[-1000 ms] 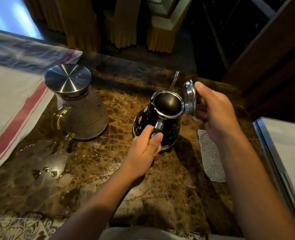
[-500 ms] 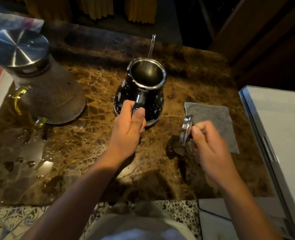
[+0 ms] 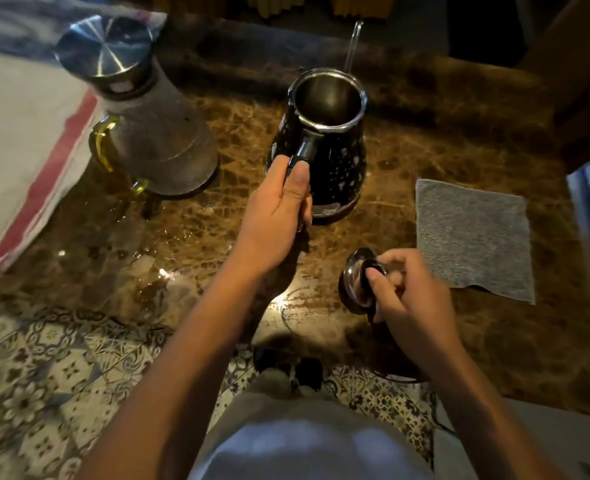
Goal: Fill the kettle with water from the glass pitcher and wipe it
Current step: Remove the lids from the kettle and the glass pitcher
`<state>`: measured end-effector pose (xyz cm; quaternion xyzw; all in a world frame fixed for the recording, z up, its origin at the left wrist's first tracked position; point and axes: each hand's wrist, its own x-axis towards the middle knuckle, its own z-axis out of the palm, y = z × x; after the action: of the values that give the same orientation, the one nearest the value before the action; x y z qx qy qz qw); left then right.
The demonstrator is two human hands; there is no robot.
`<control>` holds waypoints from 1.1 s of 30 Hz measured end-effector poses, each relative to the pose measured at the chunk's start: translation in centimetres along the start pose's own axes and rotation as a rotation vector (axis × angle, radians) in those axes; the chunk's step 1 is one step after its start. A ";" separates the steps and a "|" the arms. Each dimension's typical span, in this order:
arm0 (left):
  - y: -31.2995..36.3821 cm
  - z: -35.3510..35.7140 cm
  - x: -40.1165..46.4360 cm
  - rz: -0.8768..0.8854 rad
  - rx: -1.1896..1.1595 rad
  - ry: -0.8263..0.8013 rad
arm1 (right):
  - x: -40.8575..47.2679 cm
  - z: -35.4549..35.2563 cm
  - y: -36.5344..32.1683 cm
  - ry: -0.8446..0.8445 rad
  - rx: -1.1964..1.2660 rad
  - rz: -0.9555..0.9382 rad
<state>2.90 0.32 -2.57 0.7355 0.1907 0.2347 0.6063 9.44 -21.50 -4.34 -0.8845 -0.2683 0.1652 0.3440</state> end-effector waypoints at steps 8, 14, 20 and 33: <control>1.3 0.7 -0.8 -0.090 0.047 0.046 | 0.4 1.4 0.7 -0.122 0.016 -0.073; 1.4 0.4 -1.1 -0.120 0.086 0.041 | 1.3 2.0 -0.1 -0.224 -0.293 -0.051; 1.3 1.0 -1.5 -0.111 0.133 0.165 | 1.5 0.7 -1.2 -0.274 -0.368 -0.075; 4.2 -7.0 -3.9 0.140 0.758 0.489 | 7.5 -6.8 -9.7 0.067 -0.168 -0.508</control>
<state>-4.34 2.92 2.24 0.8396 0.3505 0.3554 0.2143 15.13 -14.62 6.42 -0.8194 -0.4828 0.0213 0.3084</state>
